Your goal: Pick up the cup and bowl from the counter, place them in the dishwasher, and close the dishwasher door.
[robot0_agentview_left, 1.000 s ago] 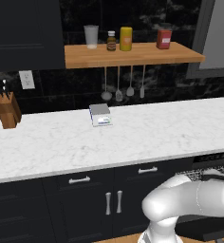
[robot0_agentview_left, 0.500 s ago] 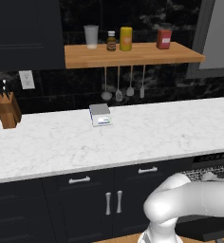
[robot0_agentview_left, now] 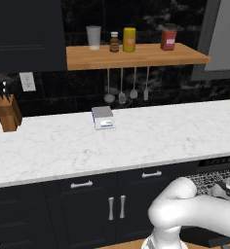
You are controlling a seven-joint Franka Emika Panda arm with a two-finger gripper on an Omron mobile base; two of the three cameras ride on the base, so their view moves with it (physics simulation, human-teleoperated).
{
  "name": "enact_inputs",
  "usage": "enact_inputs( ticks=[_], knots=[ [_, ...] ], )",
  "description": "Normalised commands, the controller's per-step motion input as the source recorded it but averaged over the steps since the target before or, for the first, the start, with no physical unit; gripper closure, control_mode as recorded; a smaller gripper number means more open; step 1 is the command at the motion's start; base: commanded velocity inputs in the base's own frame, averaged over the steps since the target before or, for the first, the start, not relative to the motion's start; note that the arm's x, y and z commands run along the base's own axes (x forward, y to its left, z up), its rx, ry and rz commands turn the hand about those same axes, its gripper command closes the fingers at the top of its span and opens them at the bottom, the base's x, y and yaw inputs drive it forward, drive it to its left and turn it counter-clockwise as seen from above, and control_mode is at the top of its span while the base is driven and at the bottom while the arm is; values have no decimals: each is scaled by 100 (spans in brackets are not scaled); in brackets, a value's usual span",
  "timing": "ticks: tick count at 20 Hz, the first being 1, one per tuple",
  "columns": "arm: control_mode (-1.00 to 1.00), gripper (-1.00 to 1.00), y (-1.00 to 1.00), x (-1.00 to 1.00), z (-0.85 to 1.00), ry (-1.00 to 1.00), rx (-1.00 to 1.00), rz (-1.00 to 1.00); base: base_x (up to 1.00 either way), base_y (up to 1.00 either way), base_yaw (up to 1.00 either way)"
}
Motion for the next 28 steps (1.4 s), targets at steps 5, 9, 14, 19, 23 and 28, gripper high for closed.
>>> enact_inputs(
  ticks=[5, 9, 14, 19, 23, 28],
  knots=[
    [-100, 100, -57, 32, -39, 2, -2, -4, 0, 0, 0],
    [-100, 100, -47, 49, -47, 9, -7, -2, 0, 0, 0],
    [-100, 100, -38, 28, -58, 14, -9, -3, 0, 0, 0],
    [-100, 100, -21, 0, -49, 12, -1, -3, 0, 0, 0],
    [-100, 100, -10, -1, -38, 9, 0, -1, 0, 0, 0],
    [-100, -100, 0, 0, -24, 2, 0, 0, 0, 0, 0]
  ],
)
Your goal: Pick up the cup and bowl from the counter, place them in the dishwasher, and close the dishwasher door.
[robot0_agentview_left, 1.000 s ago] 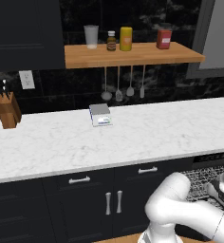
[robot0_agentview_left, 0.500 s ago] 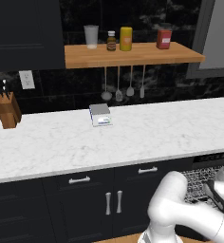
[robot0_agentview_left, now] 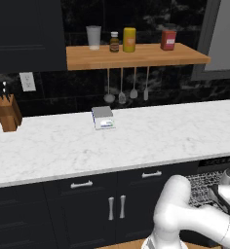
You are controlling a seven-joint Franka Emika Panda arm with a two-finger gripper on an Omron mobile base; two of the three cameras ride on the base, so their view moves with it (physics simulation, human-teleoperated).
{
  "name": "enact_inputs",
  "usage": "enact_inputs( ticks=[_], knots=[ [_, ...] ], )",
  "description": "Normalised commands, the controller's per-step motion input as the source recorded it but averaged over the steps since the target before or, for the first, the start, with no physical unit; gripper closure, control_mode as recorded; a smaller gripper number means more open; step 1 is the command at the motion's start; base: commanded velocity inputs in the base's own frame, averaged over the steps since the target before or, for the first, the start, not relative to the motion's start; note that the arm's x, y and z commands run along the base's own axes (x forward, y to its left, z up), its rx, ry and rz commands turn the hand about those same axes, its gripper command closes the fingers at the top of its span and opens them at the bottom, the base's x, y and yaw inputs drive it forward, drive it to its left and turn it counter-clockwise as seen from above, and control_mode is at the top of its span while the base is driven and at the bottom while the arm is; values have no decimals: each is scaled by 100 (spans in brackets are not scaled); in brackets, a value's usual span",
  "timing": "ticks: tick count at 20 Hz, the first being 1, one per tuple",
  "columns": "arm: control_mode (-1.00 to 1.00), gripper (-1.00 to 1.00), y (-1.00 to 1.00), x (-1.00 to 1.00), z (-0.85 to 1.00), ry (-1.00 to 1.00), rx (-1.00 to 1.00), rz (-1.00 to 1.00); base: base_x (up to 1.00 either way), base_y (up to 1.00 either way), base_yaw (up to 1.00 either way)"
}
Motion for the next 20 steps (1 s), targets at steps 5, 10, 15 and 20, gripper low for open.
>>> enact_inputs(
  ticks=[5, 10, 15, 20],
  knots=[
    [-100, -100, 0, -1, -7, 0, 0, 0, 0, 0, 0],
    [-100, -100, -3, -16, 5, 0, 0, -3, 0, 0, 0],
    [-100, -100, -10, -60, 58, 4, 0, -12, 0, 0, 0],
    [-100, -100, -15, -78, 89, 12, 1, -10, 0, 0, 0]
  ],
)
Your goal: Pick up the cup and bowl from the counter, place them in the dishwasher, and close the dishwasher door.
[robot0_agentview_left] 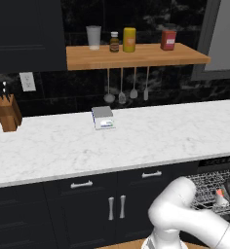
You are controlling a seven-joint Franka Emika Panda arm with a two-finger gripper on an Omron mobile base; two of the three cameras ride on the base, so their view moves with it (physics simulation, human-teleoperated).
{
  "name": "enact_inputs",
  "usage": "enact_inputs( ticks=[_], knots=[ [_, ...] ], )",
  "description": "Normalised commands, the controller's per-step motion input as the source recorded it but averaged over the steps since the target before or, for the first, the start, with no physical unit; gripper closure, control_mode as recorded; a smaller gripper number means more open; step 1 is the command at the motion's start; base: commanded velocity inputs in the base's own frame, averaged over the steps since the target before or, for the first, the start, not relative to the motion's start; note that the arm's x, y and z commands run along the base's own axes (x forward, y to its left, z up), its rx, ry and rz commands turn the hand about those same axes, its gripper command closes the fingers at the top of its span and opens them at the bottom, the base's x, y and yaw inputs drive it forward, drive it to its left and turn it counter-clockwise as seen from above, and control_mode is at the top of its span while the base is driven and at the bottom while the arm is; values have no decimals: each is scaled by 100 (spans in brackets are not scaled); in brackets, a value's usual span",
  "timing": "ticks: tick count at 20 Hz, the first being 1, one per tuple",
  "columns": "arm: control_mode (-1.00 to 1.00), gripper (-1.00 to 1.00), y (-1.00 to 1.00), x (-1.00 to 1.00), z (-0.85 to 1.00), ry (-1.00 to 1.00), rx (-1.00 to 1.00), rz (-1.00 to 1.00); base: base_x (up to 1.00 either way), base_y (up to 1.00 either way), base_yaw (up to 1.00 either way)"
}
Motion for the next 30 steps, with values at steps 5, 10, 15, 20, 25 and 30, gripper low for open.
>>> enact_inputs(
  ticks=[5, 10, 15, 20, 25, 30],
  knots=[
    [-100, -100, -13, -96, 100, 16, 11, -4, 0, 0, 0],
    [-100, -100, 0, -100, 100, 20, 21, -3, 0, 0, 0],
    [-100, -100, 7, -100, 99, 10, 6, 0, 0, 0, 0],
    [-100, -100, 1, -100, 49, 6, 17, 0, 0, 0, 0],
    [-100, -100, 0, -100, -43, -30, 10, 5, 0, 0, 0],
    [-100, -100, 2, -100, -89, -23, 19, 13, 0, 0, 0]
  ],
)
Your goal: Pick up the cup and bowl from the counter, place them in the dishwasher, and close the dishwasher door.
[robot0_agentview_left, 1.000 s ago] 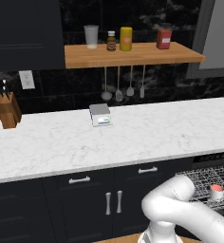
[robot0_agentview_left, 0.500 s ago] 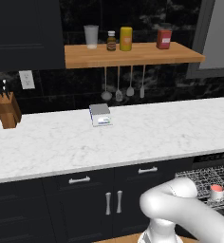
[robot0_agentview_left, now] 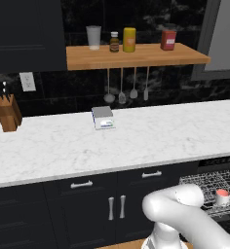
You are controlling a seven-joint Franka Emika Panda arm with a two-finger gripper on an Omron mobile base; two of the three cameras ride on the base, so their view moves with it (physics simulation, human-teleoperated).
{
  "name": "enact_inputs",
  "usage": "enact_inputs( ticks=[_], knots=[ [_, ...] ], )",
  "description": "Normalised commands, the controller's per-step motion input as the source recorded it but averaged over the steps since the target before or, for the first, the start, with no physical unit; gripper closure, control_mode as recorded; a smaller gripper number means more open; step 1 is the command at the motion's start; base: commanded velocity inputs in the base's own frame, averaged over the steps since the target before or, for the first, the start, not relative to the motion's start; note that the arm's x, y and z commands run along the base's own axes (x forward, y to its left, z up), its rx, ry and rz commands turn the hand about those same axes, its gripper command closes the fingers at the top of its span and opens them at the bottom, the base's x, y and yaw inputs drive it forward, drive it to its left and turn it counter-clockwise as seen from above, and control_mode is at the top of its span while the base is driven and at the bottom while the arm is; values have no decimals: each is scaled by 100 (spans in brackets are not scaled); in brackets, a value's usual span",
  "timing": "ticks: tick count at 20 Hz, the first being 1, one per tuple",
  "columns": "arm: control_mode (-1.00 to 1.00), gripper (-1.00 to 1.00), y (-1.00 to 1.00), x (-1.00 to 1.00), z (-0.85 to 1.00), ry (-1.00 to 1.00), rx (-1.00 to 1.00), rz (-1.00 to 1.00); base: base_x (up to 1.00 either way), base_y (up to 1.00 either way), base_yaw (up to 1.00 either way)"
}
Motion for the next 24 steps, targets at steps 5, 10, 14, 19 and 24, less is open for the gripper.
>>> enact_inputs(
  ticks=[5, 10, 14, 19, 24],
  knots=[
    [-100, -100, 26, -37, -100, -48, 9, 8, 0, 0, 0],
    [-100, -100, 0, -3, -100, -65, 17, 1, 0, 0, 0],
    [-100, -100, -1, 15, -100, -35, 15, 0, 0, 0, 0],
    [-100, -100, 0, 31, -100, -15, 14, 0, 0, 0, 0],
    [-100, -100, 0, 28, -91, -17, 9, 0, 0, 0, 0]
  ],
)
